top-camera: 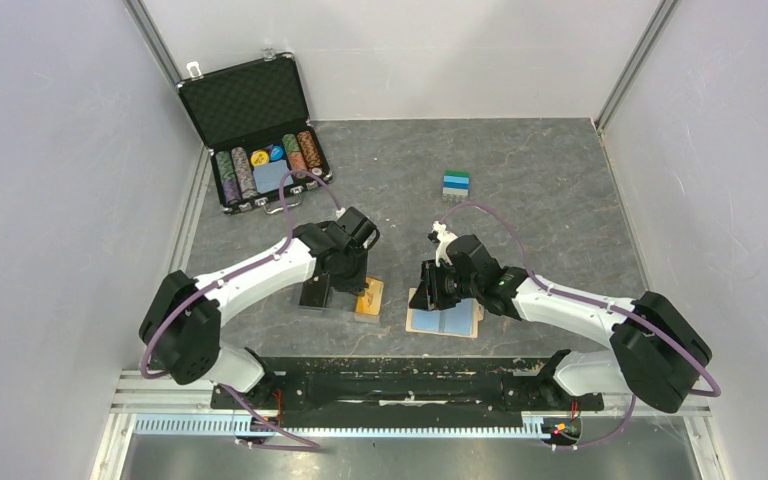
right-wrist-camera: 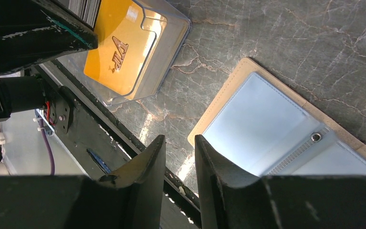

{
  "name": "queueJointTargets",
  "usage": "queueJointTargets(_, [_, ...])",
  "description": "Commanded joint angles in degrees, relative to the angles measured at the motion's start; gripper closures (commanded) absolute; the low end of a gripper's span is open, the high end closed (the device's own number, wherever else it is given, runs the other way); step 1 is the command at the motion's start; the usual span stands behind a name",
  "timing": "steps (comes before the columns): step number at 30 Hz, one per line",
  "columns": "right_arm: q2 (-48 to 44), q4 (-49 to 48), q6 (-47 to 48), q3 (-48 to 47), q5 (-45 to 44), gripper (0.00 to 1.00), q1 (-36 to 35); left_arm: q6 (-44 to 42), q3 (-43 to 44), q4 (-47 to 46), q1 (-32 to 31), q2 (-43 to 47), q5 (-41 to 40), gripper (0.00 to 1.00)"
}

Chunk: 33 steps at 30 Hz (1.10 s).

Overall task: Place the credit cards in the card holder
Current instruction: Pick up the credit card from the storage box.

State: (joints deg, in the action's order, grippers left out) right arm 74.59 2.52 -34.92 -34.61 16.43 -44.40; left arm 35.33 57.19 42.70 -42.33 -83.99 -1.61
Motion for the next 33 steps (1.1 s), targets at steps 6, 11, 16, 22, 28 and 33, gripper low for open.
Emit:
queueJointTargets(6, [0.0, 0.1, 1.0, -2.4, -1.2, 0.69, -0.3, 2.6, 0.8, -6.0, -0.7, 2.3, 6.7, 0.81])
queueJointTargets(11, [0.1, 0.1, 1.0, -2.4, -1.2, 0.69, -0.2, 3.3, 0.0, -7.7, -0.7, 3.1, 8.7, 0.82])
queueJointTargets(16, [0.2, 0.2, 1.1, -2.4, -1.3, 0.69, -0.2, 3.8, -0.2, -8.5, -0.7, 3.2, 9.3, 0.82])
queueJointTargets(22, [0.1, 0.5, 1.3, -2.5, -1.5, 0.69, -0.2, 3.9, -1.0, -8.4, -0.7, 0.8, 9.2, 0.82])
queueJointTargets(28, [-0.3, 1.3, 1.8, -2.9, -2.0, 0.69, -0.2, 3.6, -2.0, -6.9, -0.7, -0.1, 7.4, 0.89])
queueJointTargets(33, [-1.6, 2.1, 2.2, -3.2, -3.0, 0.69, -0.1, 3.6, -2.2, -6.1, -0.7, 2.3, 6.4, 0.98])
